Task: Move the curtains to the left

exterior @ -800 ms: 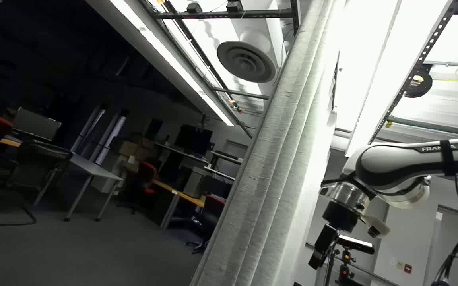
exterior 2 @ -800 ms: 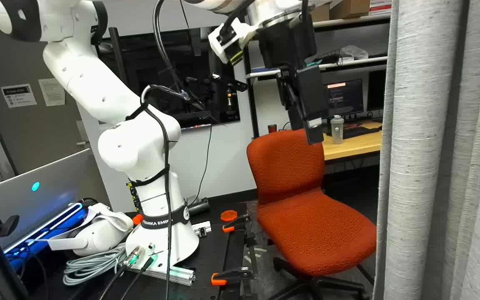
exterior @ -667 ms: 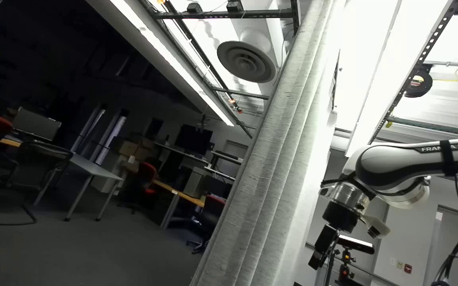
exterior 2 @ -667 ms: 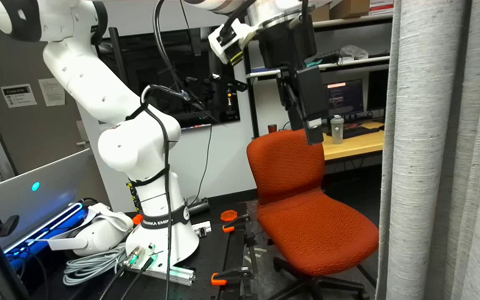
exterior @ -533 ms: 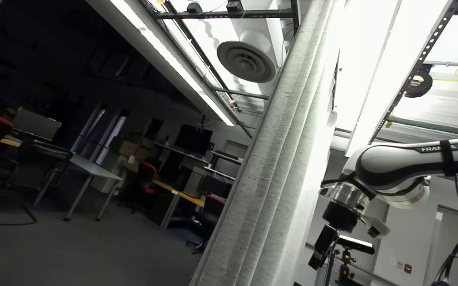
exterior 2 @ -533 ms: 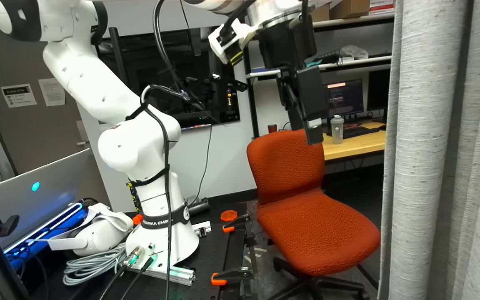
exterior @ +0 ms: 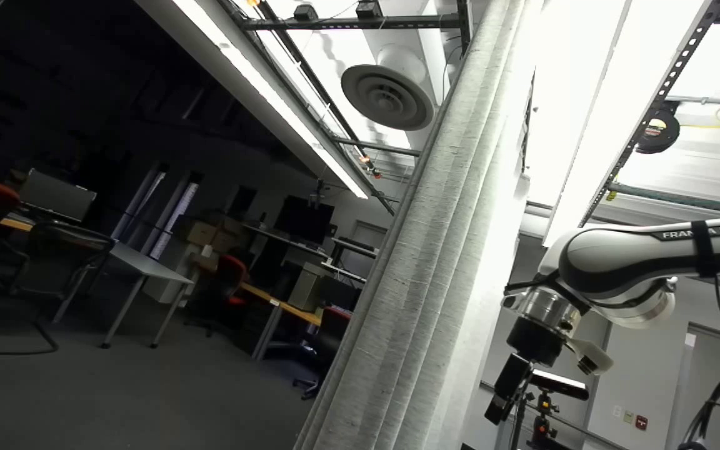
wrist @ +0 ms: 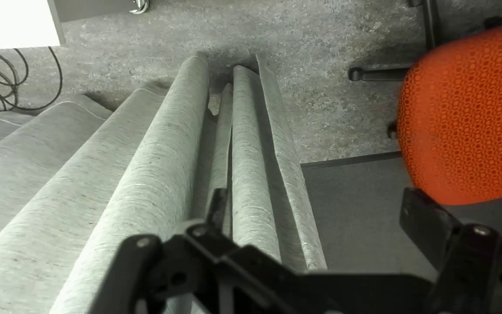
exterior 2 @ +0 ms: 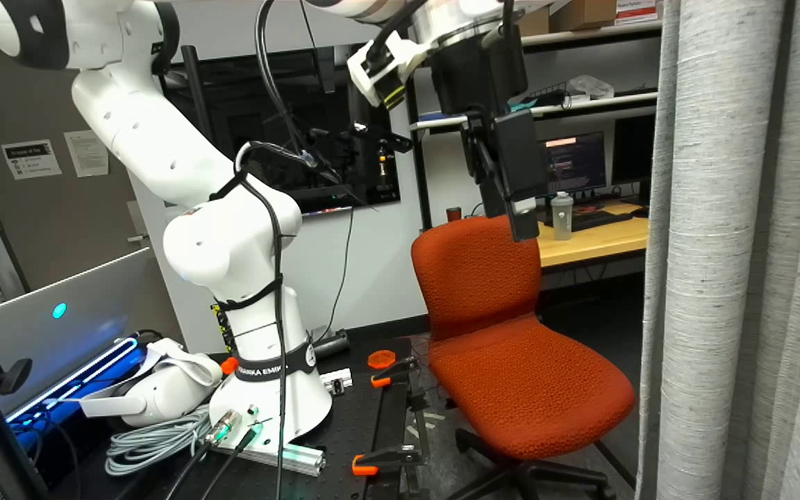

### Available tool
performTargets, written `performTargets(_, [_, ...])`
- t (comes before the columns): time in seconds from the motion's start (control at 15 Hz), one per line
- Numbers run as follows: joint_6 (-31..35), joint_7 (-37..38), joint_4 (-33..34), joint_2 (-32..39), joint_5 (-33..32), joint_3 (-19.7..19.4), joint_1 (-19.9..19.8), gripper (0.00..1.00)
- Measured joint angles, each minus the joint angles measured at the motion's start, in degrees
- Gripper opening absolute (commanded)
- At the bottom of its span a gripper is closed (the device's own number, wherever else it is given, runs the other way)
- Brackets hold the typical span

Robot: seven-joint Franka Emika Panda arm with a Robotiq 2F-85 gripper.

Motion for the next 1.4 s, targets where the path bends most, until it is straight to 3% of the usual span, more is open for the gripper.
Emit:
performTargets(0.47, [5.72,0.0,0.85,1.47,1.58,0.05,0.09,1.0])
performTargets(0.87, [13.04,-0.86,4.16,6.41,6.86,0.04,2.26,1.0])
performTargets(1.4, [13.17,-0.85,4.29,7.27,7.06,0.3,1.95,1.0])
